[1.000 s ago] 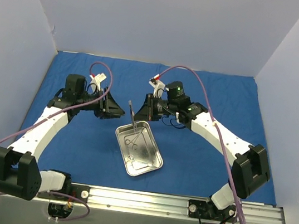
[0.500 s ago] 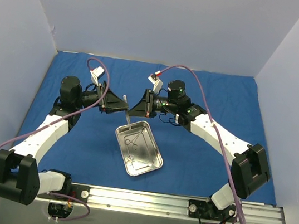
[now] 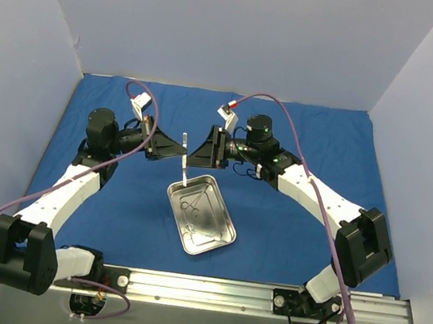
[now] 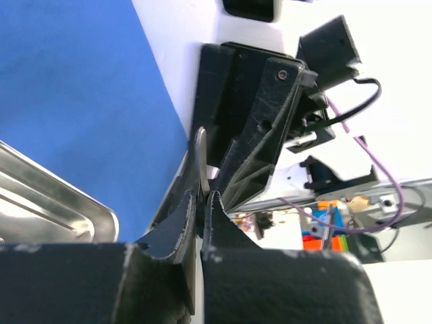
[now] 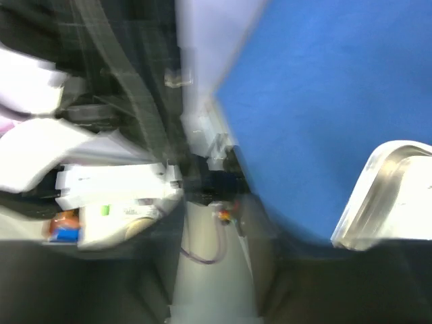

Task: Open and lay out the surgical kit
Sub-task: Place the medical item in the surgical kit.

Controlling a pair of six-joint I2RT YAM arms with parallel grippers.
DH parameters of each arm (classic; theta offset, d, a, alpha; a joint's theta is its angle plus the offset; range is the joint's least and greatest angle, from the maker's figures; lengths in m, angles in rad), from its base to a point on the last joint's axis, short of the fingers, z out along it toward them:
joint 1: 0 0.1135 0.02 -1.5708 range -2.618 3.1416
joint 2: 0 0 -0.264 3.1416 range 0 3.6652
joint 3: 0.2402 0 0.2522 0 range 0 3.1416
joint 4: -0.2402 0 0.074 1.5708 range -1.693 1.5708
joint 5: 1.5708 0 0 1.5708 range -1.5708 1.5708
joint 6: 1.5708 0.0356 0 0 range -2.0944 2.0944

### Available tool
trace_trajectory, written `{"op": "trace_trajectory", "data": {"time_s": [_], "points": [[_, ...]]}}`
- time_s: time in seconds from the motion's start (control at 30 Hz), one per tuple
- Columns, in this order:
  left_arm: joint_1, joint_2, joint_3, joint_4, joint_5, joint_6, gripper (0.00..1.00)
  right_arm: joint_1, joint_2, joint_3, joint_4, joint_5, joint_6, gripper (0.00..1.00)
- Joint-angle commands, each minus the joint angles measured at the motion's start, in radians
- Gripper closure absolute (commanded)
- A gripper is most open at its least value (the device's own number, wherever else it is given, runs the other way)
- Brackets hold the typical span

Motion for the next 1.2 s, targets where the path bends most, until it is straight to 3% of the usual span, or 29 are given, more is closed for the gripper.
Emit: {"op": "trace_trajectory", "data": {"time_s": [0.0,0.03,0.07,0.1,0.17,0.2,0.23,0.3,0.33,0.4,0.57,0.87,1.17], "points": [[-0.008,0.024,0.112,-0.16,0.002,0.09,0.98,-0.007,0.031,0.048,-0.07,0.042,-0.031,0.52],[0.006,0.039,0.144,-0.238,-0.009,0.199,0.98,-0.02,0.04,0.068,-0.147,0.121,-0.106,0.4],[0.047,0.076,0.176,-0.308,-0.018,0.245,0.98,-0.024,0.046,0.094,-0.331,0.184,-0.16,0.29],[0.075,0.102,0.243,-0.461,-0.032,0.298,0.98,-0.029,0.06,0.12,-0.422,0.248,-0.209,0.18],[0.133,0.16,0.334,-0.652,-0.07,0.495,0.98,-0.04,0.071,0.174,-0.556,0.444,-0.316,0.11],[0.177,0.23,0.441,-0.826,-0.097,0.563,0.98,-0.044,0.075,0.184,-0.658,0.508,-0.34,0.1],[0.213,0.269,0.509,-0.919,-0.186,0.712,0.98,-0.047,0.083,0.2,-0.7,0.56,-0.361,0.09],[0.215,0.398,0.661,-1.18,-0.357,0.845,0.98,-0.046,0.094,0.206,-0.777,0.666,-0.413,0.09],[0.21,0.438,0.793,-1.228,-0.506,0.919,0.98,-0.049,0.098,0.206,-0.795,0.694,-0.42,0.09],[0.218,0.563,0.906,-1.321,-0.597,0.942,0.98,-0.058,0.104,0.2,-0.82,0.709,-0.435,0.09],[0.198,0.824,1.219,-1.435,-0.771,1.022,0.98,-0.066,0.103,0.178,-0.811,0.714,-0.458,0.09],[0.101,1.145,1.609,-1.581,-1.045,1.137,0.98,-0.089,0.131,0.178,-0.826,0.699,-0.456,0.09],[0.097,1.283,1.703,-1.618,-1.085,1.133,0.98,-0.095,0.12,0.161,-0.849,0.706,-0.446,0.1]]}}
